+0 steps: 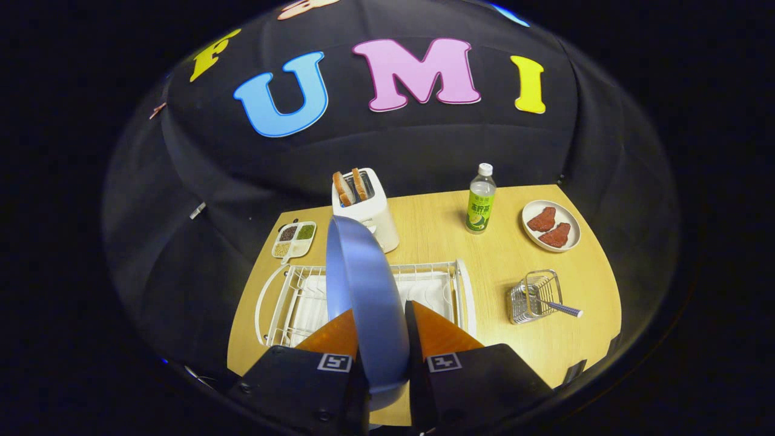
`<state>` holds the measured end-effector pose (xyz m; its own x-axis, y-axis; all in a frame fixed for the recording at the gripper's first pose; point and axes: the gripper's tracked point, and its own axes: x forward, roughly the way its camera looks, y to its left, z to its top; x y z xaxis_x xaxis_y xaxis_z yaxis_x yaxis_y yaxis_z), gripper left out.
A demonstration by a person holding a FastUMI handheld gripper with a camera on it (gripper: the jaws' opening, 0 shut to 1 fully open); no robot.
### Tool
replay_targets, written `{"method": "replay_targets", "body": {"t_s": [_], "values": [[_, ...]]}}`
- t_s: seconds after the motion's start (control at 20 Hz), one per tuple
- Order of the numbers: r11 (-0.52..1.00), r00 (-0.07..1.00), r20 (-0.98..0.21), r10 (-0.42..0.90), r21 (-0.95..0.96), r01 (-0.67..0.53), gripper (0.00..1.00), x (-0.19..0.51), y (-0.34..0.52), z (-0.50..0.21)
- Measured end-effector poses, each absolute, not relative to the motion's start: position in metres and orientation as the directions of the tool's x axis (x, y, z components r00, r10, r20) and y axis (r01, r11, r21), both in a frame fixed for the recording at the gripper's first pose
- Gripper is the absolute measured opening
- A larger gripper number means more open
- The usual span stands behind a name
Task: Take the plate from the dish rack, then take the spoon from the basket and place it into the plate.
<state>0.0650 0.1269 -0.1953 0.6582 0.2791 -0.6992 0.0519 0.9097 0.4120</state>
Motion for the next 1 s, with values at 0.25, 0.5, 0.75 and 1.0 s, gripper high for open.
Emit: {"method": "replay_targets", "body": {"t_s": [0.25,0.5,0.75,1.0], "values": [[0.872,0.648,-0.692,0.319,0.482,0.085,0.30,0.013,0.060,-0.207],[0.850,0.603,-0.734,0.311,0.499,0.169,0.30,-0.060,-0.002,-0.253],[0.820,0.502,-0.812,0.296,0.486,0.302,0.30,-0.127,-0.046,-0.324],[0.743,0.426,-0.811,0.401,0.560,0.367,0.30,-0.147,-0.043,-0.386]]}}
